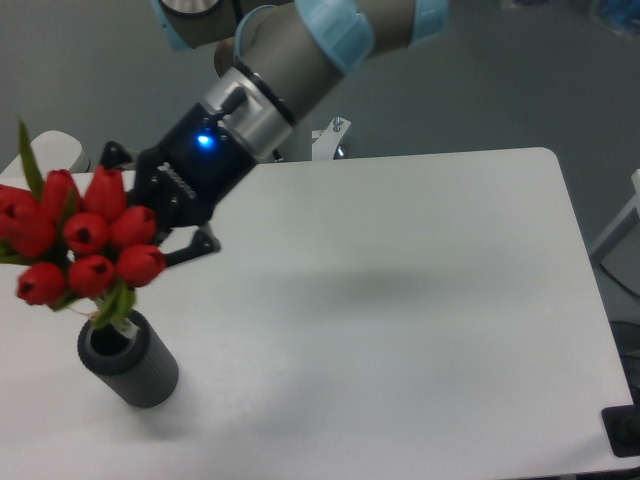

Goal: Pick up the flowers from the vase
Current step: 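Lift the gripped tulips up out of the grey vase, then carry the held tulips away from the vase over the table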

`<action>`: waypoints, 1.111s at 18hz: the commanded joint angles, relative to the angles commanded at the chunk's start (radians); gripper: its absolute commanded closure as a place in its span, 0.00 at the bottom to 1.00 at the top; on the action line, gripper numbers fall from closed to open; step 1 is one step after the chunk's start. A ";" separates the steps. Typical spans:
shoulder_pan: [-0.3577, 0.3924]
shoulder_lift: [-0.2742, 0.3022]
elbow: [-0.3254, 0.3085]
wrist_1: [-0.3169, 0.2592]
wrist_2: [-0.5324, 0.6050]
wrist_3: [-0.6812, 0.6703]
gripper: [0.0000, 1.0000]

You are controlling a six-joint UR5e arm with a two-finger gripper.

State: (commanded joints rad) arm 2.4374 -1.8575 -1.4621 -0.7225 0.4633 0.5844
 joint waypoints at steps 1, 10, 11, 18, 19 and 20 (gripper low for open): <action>0.014 -0.023 0.018 0.000 0.002 0.008 0.62; 0.113 -0.101 0.069 0.000 0.011 0.152 0.62; 0.126 -0.101 0.062 0.000 0.011 0.166 0.62; 0.132 -0.108 0.058 0.000 0.014 0.241 0.62; 0.132 -0.106 0.055 0.000 0.014 0.242 0.62; 0.132 -0.105 0.051 0.000 0.014 0.252 0.62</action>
State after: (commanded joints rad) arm 2.5694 -1.9620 -1.4112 -0.7225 0.4771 0.8359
